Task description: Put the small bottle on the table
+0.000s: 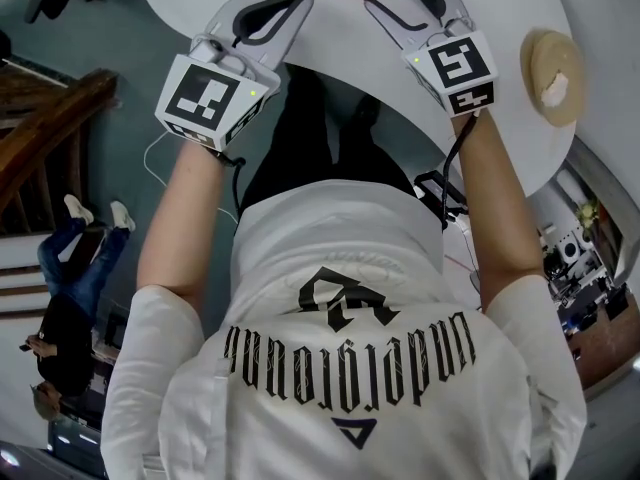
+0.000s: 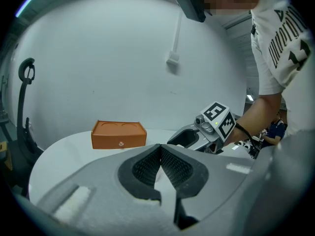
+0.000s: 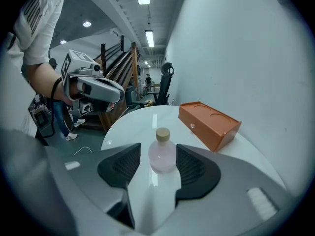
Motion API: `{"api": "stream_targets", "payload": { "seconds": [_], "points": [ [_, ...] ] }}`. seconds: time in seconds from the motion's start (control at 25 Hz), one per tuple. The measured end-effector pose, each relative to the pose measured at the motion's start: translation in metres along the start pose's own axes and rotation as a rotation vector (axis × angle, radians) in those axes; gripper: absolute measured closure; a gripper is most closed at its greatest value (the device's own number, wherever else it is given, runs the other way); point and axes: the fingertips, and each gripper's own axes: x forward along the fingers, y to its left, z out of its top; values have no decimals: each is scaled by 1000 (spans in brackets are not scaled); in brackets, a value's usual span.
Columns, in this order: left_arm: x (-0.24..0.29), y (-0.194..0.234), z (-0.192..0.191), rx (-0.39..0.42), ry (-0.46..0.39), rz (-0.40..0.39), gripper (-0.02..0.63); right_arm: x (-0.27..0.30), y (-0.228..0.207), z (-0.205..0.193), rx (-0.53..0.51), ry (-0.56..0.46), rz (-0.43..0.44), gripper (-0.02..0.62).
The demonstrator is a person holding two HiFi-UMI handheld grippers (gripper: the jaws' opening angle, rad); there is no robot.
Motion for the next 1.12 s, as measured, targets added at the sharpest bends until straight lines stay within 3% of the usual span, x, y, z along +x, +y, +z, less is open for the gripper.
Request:
{"api": "stream_targets", "payload": {
  "seconds": [0.32,0.64,0.88,1.12],
  "points": [
    [-14,-47,23,28,-32,20,600,-60,14,9,-19,-48,-14,378],
    [-41,-98,51,58,-59,53,600,-127,44,20,-44,-84,8,436],
    [-62,-139,79,41,-101,82,600,-186,61,37,-48,-166,8,477],
    [-85,-179,120,74,-165,106,600,-240,81,66,-84,-254,4,525]
  ]
}}
